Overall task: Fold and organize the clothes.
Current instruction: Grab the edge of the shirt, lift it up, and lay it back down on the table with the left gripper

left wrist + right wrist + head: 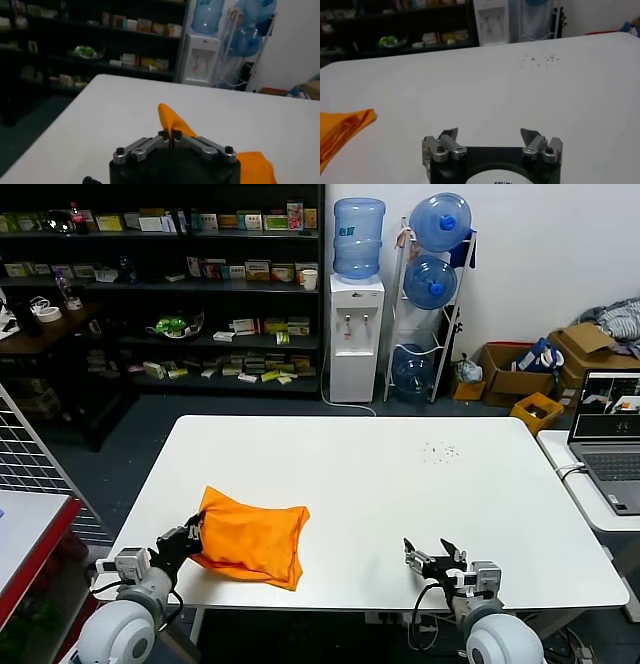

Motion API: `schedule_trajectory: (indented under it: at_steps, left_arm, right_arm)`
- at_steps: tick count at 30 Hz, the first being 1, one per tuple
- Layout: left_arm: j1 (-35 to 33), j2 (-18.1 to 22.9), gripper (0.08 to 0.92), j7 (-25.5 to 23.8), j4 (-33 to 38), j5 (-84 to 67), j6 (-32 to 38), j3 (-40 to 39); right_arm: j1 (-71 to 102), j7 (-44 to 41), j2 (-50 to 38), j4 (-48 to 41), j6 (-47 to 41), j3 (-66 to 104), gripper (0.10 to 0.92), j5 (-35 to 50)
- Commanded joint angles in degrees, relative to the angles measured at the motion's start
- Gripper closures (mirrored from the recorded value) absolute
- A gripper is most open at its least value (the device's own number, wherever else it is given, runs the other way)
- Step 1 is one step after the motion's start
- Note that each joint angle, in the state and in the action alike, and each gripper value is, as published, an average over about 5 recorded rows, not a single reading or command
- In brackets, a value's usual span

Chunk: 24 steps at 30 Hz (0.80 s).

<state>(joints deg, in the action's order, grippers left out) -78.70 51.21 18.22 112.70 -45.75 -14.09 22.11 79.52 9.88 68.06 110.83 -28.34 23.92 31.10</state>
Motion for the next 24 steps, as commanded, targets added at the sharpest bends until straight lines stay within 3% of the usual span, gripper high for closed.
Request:
schedule_trajectory:
  at_steps: [1, 8, 15, 19, 24]
  left_arm:
    - [-5.20, -10.43, 0.894, 6.31, 8.65, 0.48, -2.82, 9.75]
    - [-8.05, -17.44, 0.894, 6.09, 2.14, -1.06, -1.22, 16.84]
    - [-6.52, -21.02, 0.894, 6.00, -4.11, -1.82, 0.53, 16.99]
    - [-5.69, -20.25, 0.894, 6.44, -2.67, -2.52, 0.37, 14.31]
    - [-0.64, -14.32, 0.894, 12.19, 8.67, -15.18, -3.90, 2.15]
  right_arm:
    - [-0.35, -0.43, -0.26, -0.17, 0.62, -0.12, 0.203, 0.13]
    - [-0.84, -0.73, -0.31, -0.81, 1.37, -0.30, 0.203, 0.16]
    - [-1.18, -0.64, -0.11, -0.59, 1.37, -0.48, 0.203, 0.11]
    - [-0.80, -0.53, 0.16, -0.29, 1.31, -0.07, 0.203, -0.21]
    - [0.87, -0.29, 1.46, 0.93, 1.07, 1.01, 0.203, -1.53]
